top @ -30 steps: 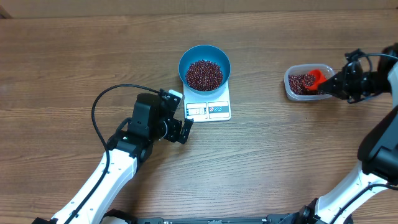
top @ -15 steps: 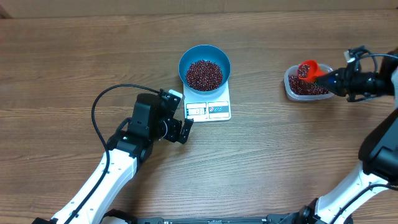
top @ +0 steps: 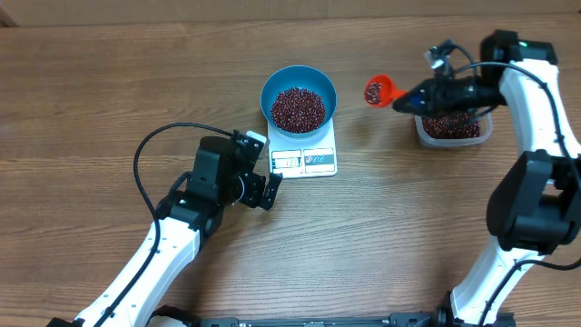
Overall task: Scoop item into bowl and weigh 150g on scale
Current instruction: 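Carry the filled red scoop left over the blue bowl, then tilt the scoop at the bowl rim to pour beans in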
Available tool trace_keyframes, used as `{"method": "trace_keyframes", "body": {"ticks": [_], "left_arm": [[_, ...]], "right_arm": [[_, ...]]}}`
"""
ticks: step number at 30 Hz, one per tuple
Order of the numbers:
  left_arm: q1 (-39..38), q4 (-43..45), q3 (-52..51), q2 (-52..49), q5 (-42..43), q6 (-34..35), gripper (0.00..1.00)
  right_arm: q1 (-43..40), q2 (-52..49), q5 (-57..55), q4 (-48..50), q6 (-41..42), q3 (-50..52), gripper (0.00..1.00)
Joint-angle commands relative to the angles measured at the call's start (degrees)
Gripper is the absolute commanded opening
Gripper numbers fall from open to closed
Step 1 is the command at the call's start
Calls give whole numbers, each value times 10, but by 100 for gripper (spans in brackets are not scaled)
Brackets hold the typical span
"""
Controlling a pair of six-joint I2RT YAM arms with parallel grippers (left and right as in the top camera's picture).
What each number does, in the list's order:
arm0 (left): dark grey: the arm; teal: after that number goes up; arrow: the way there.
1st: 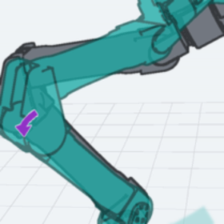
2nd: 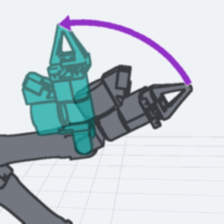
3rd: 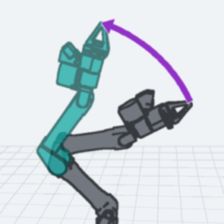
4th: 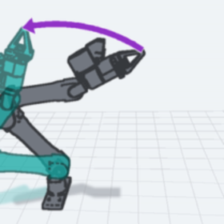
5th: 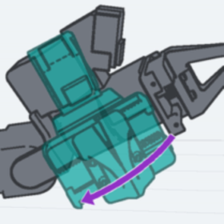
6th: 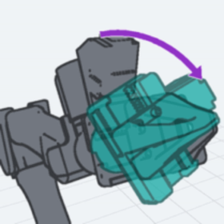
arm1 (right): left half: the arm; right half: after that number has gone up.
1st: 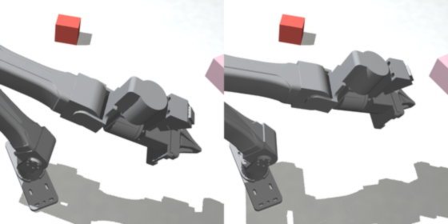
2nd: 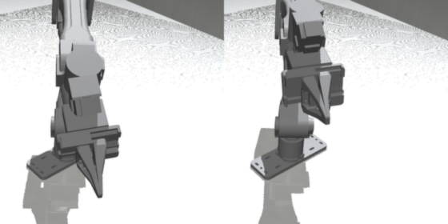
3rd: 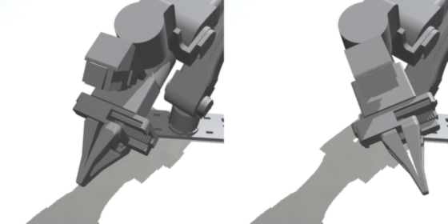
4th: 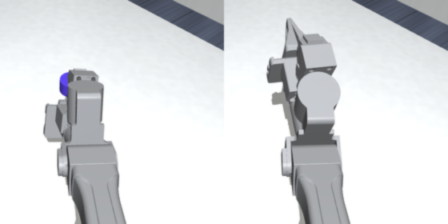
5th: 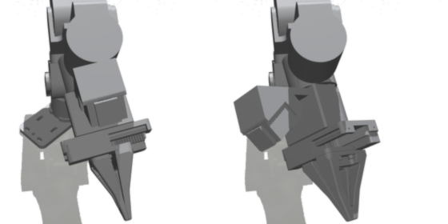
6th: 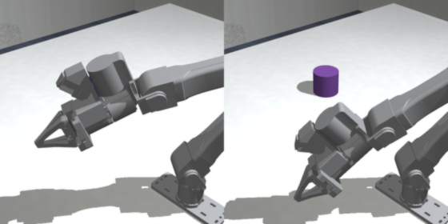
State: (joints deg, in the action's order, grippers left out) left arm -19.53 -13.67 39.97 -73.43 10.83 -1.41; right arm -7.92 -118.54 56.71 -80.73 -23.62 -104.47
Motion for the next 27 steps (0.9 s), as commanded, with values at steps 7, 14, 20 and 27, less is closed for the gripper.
{"method": "trace_keyframes", "body": {"ticks": [7,14,20,27], "left_arm": [[-1,2,-2,-3,-3,6,100],[-1,2,-2,-3,-3,6,99],[-1,2,-2,-3,-3,6,100],[-1,2,-2,-3,-3,6,100]], "right_arm": [[146,23,-126,89,141,-63,4],[218,24,-241,143,179,-63,4],[239,34,-299,152,181,-66,4],[248,35,-323,144,181,-106,4]]}}
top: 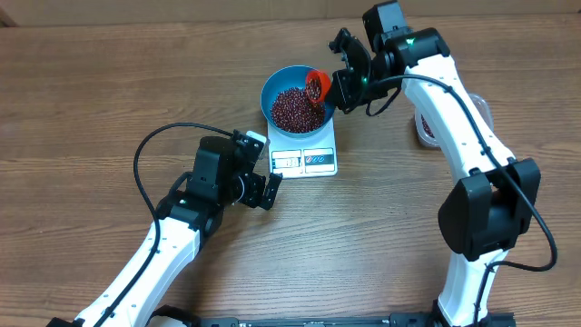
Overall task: Scoop item into bowl and weigh 150g on scale
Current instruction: 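Tilt the scoop at the bowl rim to pour beans in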
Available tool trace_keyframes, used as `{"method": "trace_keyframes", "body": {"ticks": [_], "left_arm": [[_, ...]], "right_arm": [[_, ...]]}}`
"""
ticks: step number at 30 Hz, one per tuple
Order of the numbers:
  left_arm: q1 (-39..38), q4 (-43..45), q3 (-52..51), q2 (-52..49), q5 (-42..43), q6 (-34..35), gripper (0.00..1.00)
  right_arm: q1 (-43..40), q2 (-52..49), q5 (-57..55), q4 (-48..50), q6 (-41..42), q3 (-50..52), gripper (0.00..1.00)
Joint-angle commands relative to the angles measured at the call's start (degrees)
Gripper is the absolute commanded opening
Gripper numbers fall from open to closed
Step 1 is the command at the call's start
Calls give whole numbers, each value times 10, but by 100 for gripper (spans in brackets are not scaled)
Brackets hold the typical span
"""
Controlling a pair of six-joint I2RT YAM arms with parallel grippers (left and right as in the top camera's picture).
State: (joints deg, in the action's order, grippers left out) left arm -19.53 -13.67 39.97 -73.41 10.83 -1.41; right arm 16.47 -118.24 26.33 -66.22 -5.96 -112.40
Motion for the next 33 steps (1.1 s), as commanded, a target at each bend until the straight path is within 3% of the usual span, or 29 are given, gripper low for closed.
{"method": "trace_keyframes", "body": {"ticks": [1,14,33], "left_arm": [[-1,2,-2,-4,-3,6,100],[-1,2,-2,-4,-3,6,100],[-1,2,-2,-4,-3,6,100]], "right_arm": [[6,32,-19,-1,4,-28,4],[60,33,-143,-2,7,-29,4],[64,33,-174,9,11,-29,4]]}}
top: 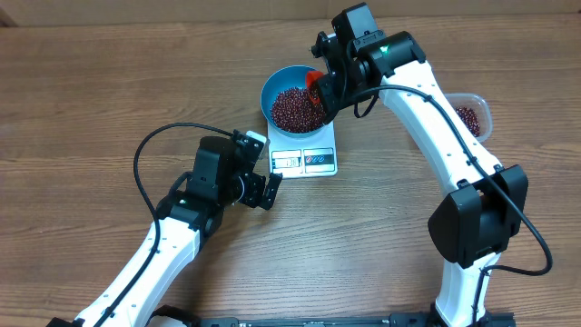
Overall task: Scoop item into bowl and weigh 150g on scale
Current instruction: 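Tilt the scoop at the bowl rim to pour beans in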
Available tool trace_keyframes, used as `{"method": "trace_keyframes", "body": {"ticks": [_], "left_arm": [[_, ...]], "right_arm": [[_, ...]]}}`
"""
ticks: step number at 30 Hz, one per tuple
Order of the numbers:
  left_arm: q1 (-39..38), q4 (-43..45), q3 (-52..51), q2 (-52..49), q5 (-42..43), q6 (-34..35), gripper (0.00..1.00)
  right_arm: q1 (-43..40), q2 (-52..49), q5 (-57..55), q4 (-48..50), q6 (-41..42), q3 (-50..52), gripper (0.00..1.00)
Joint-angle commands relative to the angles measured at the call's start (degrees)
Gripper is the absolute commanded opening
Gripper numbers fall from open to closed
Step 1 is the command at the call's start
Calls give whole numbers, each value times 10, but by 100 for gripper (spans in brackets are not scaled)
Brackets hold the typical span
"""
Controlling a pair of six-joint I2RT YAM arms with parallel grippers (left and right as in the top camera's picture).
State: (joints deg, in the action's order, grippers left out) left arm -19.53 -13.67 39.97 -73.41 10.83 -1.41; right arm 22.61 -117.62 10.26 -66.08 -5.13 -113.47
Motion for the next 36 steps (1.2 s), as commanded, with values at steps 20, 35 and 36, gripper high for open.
{"method": "trace_keyframes", "body": {"ticks": [20,35,36], "left_arm": [[-1,2,-2,-4,-3,6,100],[-1,2,-2,-4,-3,6,100],[-1,2,-2,-4,-3,6,100]], "right_arm": [[14,27,-20,7,3,-18,4],[12,27,5,3,2,-18,4],[12,27,5,3,2,-18,4]]}}
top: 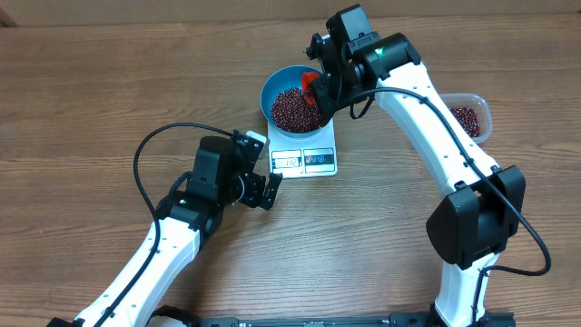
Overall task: Scoop item into bowl and weigh 150g on scale
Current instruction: 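Tilt the scoop at the bowl rim to pour beans in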
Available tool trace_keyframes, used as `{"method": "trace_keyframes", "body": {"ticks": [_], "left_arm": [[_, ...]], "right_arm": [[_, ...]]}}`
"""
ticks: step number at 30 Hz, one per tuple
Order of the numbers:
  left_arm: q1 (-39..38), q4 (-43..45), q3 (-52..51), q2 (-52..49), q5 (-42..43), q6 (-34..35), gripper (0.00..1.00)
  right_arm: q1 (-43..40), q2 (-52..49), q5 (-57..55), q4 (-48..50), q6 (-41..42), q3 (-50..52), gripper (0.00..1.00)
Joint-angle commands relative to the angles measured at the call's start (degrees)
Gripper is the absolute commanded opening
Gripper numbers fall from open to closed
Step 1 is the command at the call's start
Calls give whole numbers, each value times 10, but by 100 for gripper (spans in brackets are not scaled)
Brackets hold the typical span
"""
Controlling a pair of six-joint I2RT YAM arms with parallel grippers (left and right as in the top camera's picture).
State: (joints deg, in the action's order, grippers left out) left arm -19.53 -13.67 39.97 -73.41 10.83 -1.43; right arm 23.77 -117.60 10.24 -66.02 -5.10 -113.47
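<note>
A blue bowl [275, 91] holding dark red beans [292, 109] stands on the white scale [304, 159]. My right gripper [320, 88] is shut on an orange-red scoop [311, 83], which is tipped over the bowl's right rim above the beans. A clear container [469, 116] with more beans sits at the right, partly behind the right arm. My left gripper [264, 188] rests on the table just left of the scale's display, jaws apart and nothing between them.
The left arm's black cable [159, 145] loops over the table to the left. The right arm [445, 136] stretches across from the lower right to the bowl, passing over the container's left side.
The right gripper has shifted slightly up and left over the bowl, and the scoop now sits tilted a bit higher at the rim. The left arm is unchanged.
The right gripper held the scoop with beans between the container and the bowl. Then it was at the bowl's right rim with the scoop tipping in. After that it was lower over the beans, and now it stays tilted there. The left arm never moved.
</note>
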Motion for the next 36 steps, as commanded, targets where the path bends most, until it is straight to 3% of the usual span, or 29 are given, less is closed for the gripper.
{"method": "trace_keyframes", "body": {"ticks": [1,36], "left_arm": [[-1,2,-2,-4,-3,6,100],[-1,2,-2,-4,-3,6,100]], "right_arm": [[1,26,5,2,2,-18,4],[13,26,-68,6,-14,-18,4]]}}
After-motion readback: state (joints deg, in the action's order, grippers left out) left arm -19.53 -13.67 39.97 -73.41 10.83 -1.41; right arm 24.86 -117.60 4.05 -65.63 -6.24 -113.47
